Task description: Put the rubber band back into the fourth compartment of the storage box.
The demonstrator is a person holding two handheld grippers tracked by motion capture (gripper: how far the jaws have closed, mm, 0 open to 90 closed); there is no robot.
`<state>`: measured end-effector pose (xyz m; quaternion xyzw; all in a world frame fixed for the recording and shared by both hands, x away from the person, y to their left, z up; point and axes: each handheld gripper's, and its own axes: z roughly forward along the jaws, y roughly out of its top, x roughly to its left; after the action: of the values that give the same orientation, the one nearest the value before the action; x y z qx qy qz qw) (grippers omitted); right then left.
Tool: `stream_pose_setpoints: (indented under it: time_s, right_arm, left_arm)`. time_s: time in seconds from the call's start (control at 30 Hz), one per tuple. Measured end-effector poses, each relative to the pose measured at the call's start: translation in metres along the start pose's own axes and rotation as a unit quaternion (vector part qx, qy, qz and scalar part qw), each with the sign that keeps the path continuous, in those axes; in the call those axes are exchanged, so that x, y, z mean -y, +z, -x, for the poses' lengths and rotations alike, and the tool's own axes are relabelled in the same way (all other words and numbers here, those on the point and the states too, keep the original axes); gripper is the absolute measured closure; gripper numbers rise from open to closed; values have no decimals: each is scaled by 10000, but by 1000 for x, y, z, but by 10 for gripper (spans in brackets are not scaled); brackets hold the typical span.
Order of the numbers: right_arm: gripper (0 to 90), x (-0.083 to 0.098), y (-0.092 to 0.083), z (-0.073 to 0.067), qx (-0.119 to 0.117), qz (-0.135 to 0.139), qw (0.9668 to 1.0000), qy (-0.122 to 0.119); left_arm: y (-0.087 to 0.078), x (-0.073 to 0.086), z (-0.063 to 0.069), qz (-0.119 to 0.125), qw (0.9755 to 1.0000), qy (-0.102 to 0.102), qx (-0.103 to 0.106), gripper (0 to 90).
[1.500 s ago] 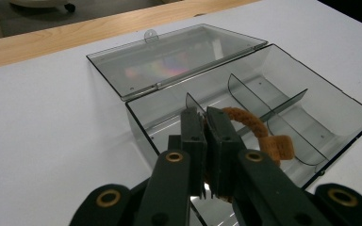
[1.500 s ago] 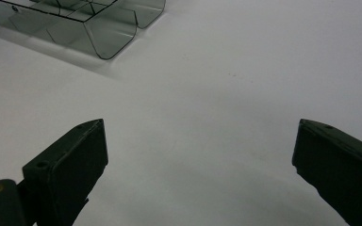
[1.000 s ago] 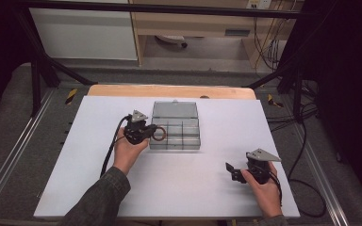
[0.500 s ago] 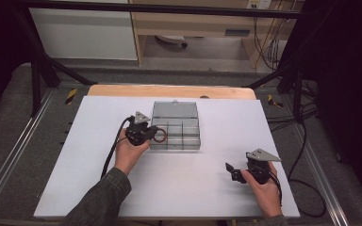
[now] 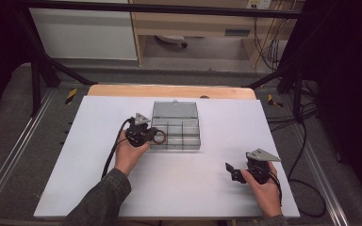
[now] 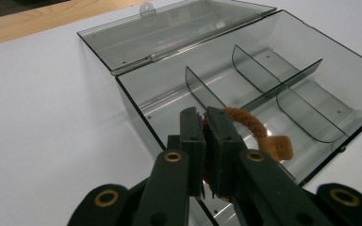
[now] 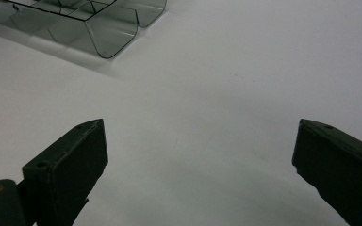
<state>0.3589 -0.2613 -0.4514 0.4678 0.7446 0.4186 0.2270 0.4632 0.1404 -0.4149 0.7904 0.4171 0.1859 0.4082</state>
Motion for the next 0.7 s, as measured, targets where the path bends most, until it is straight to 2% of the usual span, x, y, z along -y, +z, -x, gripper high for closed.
stream_pose_setpoints:
  time_s: [0.07,0.17,0.33,0.57,0.7]
  right_arm:
    - [43,0,0,0,-2,0,10000,3]
    - [43,0,0,0,-5,-7,10000,1]
    - [43,0,0,0,-4,-9,10000,-6]
    - [43,0,0,-1,1,-14,10000,3]
    - [43,0,0,0,1,-10,10000,-11]
  left_arm:
    - [0,0,0,27,10000,-53,44,840]
    - [-2,-1,0,104,9999,-82,67,758]
    - [-3,-2,2,189,9997,-102,142,715]
    - [-5,-4,4,296,9994,-144,73,618]
    - [-7,-6,6,404,9991,-154,23,506]
